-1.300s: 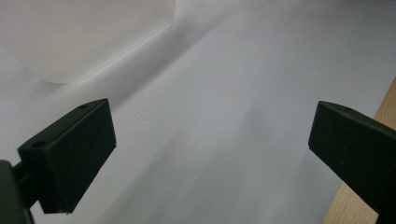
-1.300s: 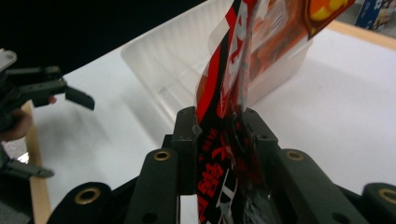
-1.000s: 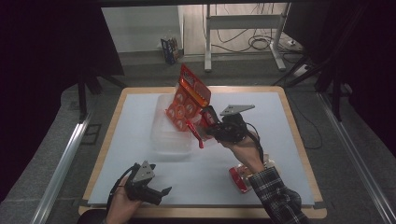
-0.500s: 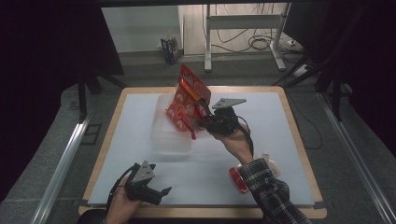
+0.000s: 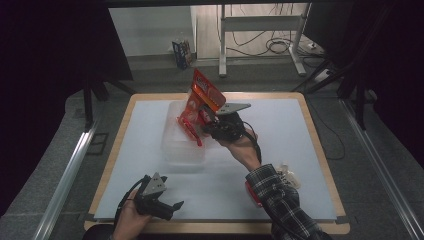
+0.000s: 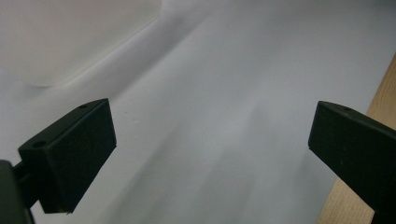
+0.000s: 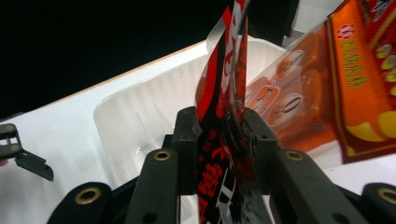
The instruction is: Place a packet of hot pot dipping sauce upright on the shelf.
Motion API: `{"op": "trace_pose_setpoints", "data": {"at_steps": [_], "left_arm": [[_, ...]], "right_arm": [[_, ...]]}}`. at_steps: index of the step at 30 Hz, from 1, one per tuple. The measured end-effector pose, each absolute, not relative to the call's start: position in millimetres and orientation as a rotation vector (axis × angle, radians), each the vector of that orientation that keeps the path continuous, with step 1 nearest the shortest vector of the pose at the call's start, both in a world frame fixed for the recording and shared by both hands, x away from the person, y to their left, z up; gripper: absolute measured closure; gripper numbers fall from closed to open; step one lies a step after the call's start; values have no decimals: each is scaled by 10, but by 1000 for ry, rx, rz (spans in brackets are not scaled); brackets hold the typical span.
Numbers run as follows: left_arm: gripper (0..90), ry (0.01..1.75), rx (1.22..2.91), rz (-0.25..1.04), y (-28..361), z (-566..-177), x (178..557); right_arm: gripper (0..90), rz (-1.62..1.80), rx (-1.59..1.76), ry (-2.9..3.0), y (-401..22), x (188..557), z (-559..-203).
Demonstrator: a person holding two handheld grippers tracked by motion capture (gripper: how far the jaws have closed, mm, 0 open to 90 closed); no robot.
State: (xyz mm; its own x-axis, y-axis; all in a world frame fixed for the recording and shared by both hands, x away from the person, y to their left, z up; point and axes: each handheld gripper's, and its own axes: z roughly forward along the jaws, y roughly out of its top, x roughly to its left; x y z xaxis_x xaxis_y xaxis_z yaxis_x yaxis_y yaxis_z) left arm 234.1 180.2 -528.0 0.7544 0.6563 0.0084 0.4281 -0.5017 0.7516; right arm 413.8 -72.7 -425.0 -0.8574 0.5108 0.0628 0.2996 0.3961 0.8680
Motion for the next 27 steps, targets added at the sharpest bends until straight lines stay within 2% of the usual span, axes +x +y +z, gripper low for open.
{"op": "trace_pose_setpoints", "data": {"at_steps": [12,20,27], "left_arm": [[8,802,2185,379,1795,-5284,2339],[8,798,2194,380,1786,-5288,2337],[8,792,2202,379,1781,-5290,2336]], "right_arm": [[698,1418,673,2522,-614,4175,-4388],[638,1423,672,2575,-579,4197,-4412],[619,1438,671,2583,-541,4205,-4414]]}}
